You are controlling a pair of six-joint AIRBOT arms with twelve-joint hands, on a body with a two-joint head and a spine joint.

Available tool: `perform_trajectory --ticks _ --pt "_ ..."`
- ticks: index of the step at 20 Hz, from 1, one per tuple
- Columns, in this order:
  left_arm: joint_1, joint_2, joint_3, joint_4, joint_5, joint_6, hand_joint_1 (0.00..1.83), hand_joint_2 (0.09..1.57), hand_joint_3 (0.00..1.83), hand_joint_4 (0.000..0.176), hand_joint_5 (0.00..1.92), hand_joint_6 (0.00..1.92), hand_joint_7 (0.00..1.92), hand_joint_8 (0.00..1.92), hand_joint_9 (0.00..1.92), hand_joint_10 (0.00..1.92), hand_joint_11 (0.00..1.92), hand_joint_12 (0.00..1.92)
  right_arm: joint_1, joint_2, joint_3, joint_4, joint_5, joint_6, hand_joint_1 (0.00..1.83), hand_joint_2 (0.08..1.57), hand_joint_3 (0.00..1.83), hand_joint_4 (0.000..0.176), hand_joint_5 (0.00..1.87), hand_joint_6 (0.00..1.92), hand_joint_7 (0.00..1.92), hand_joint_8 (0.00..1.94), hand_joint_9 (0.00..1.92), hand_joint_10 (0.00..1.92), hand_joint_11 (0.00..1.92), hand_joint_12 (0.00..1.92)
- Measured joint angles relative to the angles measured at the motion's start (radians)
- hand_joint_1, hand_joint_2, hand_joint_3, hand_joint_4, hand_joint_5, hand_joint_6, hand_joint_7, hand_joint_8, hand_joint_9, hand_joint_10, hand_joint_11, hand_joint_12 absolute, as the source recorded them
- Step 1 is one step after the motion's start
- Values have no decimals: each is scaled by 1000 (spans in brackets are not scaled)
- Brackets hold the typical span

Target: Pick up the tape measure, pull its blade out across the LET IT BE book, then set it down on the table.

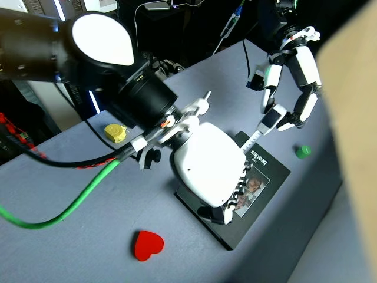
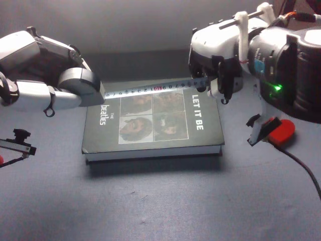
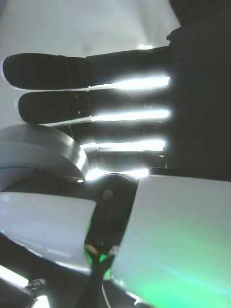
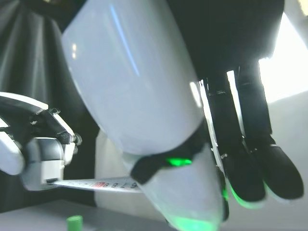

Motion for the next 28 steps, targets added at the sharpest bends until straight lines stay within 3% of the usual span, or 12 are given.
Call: perform_trajectory --ticks 11,15,16,17,18,19,20,24,28 --pt "0 0 -1 -1 -5 -2 1372 1140 0 0 906 866 890 1155 881 1345 833 1194 -17 85 -9 -11 49 -31 1361 1155 0 0 825 1055 973 1052 798 1393 739 1362" --pt "0 0 -1 -1 -5 -2 1373 1139 0 0 894 870 911 1134 880 1346 835 1191 -17 117 -9 -11 72 -37 1352 1177 1 0 786 1119 895 1143 778 1427 680 1330" --pt "0 0 -1 -1 -6 -2 1376 1131 0 0 899 870 939 1087 900 1320 844 1195 -17 124 -9 -11 73 -40 1204 1199 0 0 784 1192 858 1247 688 1017 596 1281" --pt "0 0 -1 -1 -6 -2 1376 1128 0 0 900 871 946 1074 905 1314 847 1196 -17 130 -9 -11 74 -42 1088 1199 0 0 808 1223 762 702 655 758 498 1216" --pt "-1 0 -1 -2 -6 -2 1376 1128 0 0 901 871 947 1070 907 1312 850 1197 -17 137 -9 -10 76 -42 1040 1201 0 0 805 1244 783 371 650 567 432 1157" --pt "-1 0 -1 -2 -8 -2 1377 1127 0 0 902 870 946 1068 909 1312 854 1198 -17 140 -9 -11 80 -44 985 1148 0 0 700 611 780 220 639 452 387 1099" --pt "-1 2 0 -1 -8 6 1377 1127 0 0 904 869 945 1068 911 1310 858 1198 -17 145 -9 -15 76 -54 963 1135 0 0 732 272 801 121 667 350 386 1041" --pt "2 9 2 -13 -2 7 1378 1122 0 0 911 866 949 1054 923 1295 878 1181 -17 169 3 -22 41 -66 954 1130 0 0 788 43 832 26 732 200 391 1011" --pt "2 9 1 -8 -1 7 1379 1118 0 0 922 853 955 1036 937 1279 892 1146 -17 164 3 -14 45 -65 956 1129 1 0 900 35 913 28 839 166 482 1078"
